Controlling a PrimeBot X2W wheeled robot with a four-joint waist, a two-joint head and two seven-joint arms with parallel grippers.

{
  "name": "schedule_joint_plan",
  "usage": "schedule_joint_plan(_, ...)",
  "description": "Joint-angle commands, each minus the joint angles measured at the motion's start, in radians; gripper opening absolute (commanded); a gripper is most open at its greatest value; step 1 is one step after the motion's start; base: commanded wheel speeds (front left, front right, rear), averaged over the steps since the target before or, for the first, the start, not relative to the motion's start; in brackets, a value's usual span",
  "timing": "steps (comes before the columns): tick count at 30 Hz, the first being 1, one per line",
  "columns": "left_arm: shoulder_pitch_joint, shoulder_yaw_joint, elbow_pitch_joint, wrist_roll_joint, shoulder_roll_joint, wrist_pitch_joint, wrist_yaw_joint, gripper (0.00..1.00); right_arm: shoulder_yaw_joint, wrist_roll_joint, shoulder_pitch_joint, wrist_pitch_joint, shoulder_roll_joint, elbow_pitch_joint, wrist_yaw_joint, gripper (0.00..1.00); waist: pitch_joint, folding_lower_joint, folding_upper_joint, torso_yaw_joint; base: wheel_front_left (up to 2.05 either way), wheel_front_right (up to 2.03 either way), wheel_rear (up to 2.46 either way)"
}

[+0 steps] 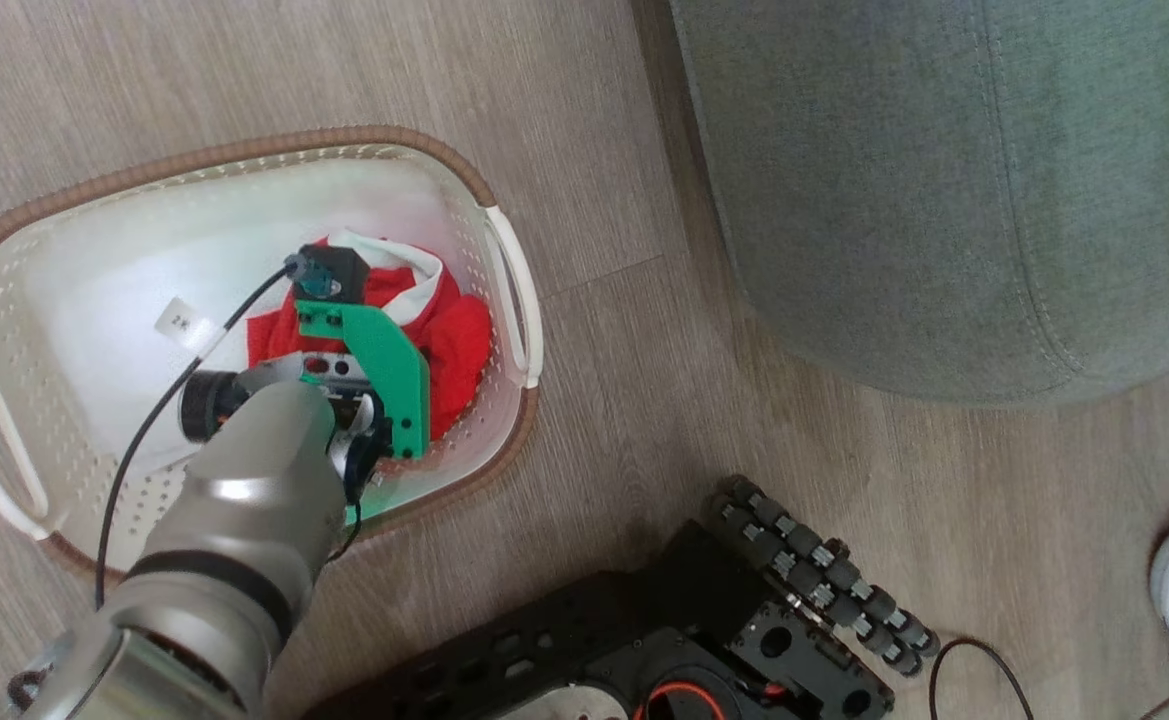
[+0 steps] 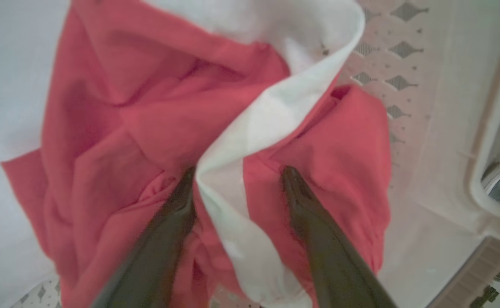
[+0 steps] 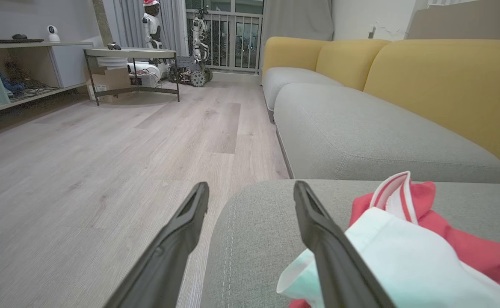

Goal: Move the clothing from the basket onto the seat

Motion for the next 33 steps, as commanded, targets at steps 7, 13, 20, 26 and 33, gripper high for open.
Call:
schedule_joint_plan(7,0.006,-0.005,-0.001,-0.017,0.001,-0.024,-0.009,0.00,0.002,0.001,0.016,-0.005,-0.009,-0.020,0.000,1.00,-0.008,0.0000,0.0000,0.001,0.00,0.00,0.00)
schedule_joint_plan(13,0.021,-0.022,0.001,-0.024,0.001,-0.056,-0.031,0.00,0.010,-0.004,0.018,-0.005,-0.004,-0.008,0.000,1.00,-0.061,0.0000,0.0000,0.011,0.00,0.00,0.00)
schedule_joint_plan(20,0.074,-0.049,-0.021,-0.042,0.001,-0.110,-0.059,0.00,0.018,-0.013,0.039,-0.005,0.003,0.002,0.000,1.00,-0.184,0.0000,0.0000,0.027,0.00,0.00,0.00)
schedule_joint_plan(26,0.110,-0.086,-0.063,-0.051,0.001,-0.173,-0.078,0.00,0.022,-0.023,0.077,-0.005,-0.004,0.018,0.000,1.00,-0.287,0.0000,0.0000,0.060,0.00,0.00,0.00)
schedule_joint_plan(33,0.156,-0.143,-0.145,-0.073,0.001,-0.274,-0.091,0.00,0.035,-0.038,0.156,-0.005,-0.016,0.050,0.000,1.00,-0.424,0.0000,0.0000,0.138,0.00,0.00,0.00)
